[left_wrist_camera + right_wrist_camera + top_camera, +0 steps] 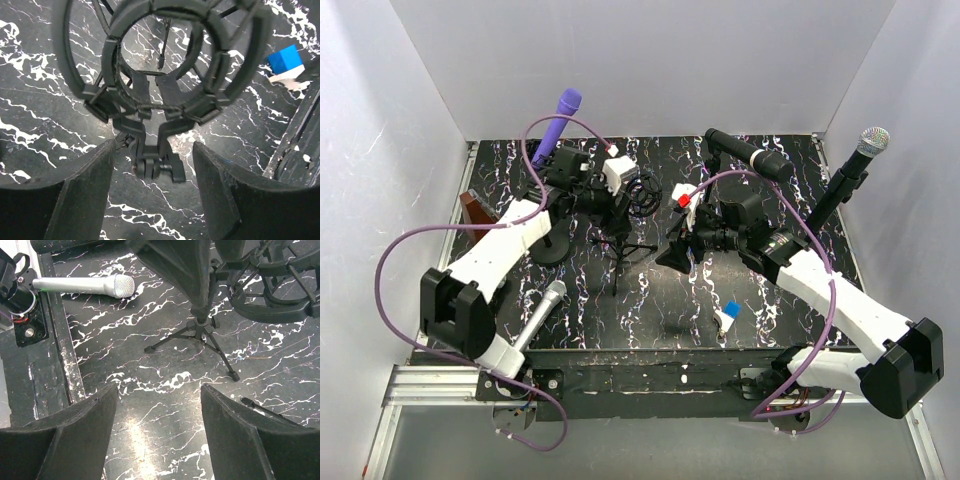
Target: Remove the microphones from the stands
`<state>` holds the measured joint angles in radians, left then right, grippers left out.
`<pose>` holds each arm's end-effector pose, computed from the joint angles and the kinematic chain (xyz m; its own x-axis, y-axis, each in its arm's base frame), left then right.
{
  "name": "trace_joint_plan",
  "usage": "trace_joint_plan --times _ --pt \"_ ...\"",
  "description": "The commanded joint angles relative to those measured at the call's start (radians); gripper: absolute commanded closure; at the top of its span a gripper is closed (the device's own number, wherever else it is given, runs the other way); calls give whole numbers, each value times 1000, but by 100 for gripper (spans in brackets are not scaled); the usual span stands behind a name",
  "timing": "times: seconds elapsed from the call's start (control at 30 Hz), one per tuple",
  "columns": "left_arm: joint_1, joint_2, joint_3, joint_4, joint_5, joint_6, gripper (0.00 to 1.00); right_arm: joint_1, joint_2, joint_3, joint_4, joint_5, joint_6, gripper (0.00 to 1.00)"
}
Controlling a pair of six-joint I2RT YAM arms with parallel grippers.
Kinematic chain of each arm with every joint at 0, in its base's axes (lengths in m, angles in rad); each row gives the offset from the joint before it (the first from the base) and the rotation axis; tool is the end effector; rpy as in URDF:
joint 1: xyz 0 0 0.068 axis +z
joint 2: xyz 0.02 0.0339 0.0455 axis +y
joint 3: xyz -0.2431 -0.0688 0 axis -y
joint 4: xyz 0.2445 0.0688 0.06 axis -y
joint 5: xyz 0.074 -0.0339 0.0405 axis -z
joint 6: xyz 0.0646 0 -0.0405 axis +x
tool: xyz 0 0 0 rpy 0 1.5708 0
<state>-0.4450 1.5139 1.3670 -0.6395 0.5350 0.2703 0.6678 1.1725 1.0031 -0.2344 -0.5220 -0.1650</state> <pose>0.3003 -0.1797 0.2881 -0.4300 0.4596 -0.7771 0.8407 0.5175 -0.1591 0.2128 0.2088 0.3044 -0.1570 -0.3052 -0.9393 -0.9353 0.3513 0.0422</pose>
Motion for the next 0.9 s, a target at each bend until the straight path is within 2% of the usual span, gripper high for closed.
trace_joint_plan --times 0.0,0.13,0.2,0.4,0.73,0.87 --pt "-14 34 3 37 -26 40 43 -4 -40 -4 10 16 -13 26" --pt "-15 60 14 60 -41 37 63 -11 -51 -14 6 17 -13 26" --pt "-15 78 27 75 -52 33 78 -16 -54 -14 4 17 -14 26" --pt "-15 172 93 187 -95 9 100 -30 -68 -26 12 20 -13 26" --pt "-15 423 339 403 -147 1 100 -56 -105 -47 -19 30 -33 26" --pt "-14 541 484 457 -176 6 100 -57 -134 -63 -40 39 -42 25"
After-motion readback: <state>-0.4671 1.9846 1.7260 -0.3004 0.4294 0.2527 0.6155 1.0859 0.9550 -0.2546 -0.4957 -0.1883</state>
